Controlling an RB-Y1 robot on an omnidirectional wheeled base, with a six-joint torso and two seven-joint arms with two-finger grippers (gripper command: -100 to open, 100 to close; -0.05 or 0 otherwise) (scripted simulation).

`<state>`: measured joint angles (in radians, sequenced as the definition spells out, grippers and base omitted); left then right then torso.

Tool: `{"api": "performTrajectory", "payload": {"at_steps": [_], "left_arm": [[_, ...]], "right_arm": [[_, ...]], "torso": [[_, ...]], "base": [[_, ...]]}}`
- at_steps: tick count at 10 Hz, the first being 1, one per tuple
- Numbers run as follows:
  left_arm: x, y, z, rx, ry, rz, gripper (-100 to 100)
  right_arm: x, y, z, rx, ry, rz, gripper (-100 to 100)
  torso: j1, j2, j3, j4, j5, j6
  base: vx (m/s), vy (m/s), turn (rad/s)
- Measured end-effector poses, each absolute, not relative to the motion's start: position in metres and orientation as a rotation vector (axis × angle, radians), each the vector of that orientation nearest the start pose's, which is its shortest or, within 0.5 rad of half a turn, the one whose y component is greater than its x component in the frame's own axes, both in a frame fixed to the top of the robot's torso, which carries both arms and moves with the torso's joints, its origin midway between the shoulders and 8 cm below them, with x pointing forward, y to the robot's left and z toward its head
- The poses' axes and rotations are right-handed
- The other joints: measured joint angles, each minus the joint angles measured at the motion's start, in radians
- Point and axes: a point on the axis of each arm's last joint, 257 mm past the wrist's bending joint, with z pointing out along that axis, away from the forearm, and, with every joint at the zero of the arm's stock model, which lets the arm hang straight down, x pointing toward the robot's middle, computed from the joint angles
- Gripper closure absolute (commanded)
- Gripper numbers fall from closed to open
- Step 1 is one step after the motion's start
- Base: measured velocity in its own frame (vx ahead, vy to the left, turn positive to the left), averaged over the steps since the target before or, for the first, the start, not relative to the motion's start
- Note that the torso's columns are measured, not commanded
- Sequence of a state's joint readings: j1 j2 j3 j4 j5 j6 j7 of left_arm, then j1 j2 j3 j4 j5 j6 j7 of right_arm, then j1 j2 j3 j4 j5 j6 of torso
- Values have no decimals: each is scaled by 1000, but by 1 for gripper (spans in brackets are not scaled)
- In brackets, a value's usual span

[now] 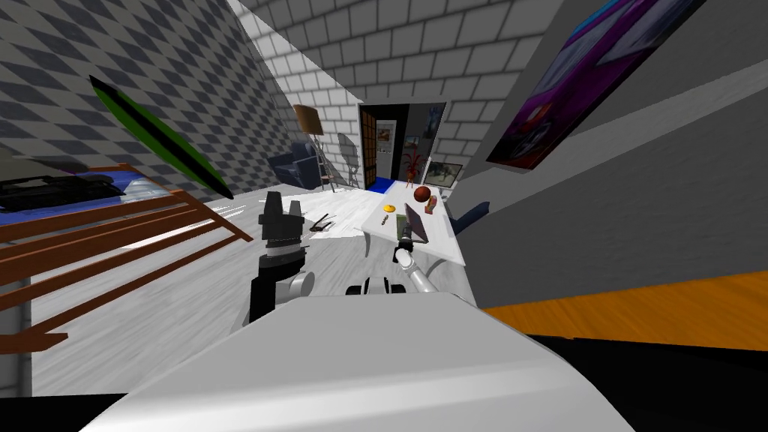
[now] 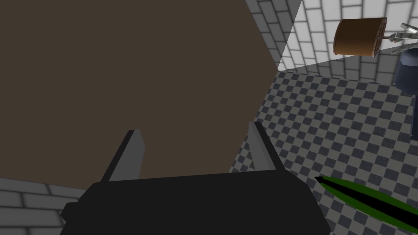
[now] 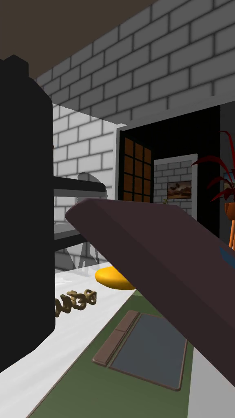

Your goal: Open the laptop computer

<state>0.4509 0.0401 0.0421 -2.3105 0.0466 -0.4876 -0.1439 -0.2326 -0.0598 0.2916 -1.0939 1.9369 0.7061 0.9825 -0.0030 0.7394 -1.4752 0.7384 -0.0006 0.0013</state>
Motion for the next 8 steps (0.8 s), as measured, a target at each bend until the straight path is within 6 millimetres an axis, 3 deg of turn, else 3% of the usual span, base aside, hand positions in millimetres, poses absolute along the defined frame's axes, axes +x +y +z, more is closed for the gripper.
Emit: {"api": "performTrajectory", "payload": {"at_steps": [2,3,8], "left_arm": [[340,287,53,-550,602,-1188,0],[340,287,53,-550,602,-1188,0],[340,287,53,-550,602,-1188,0]], "right_arm": [[544,-238,-275,-1017,1348,-1509,100],[538,-240,-280,-1030,1338,-1536,-100],[568,-228,-253,-1042,1318,-1511,-100]], "torso": [[5,-1,-1,1,2,-1],[5,-1,-1,0,1,-2],[-1,-5,-3,-3,-1,0]], "base": [[78,34,33],[7,24,-83],[-58,12,-85]]}}
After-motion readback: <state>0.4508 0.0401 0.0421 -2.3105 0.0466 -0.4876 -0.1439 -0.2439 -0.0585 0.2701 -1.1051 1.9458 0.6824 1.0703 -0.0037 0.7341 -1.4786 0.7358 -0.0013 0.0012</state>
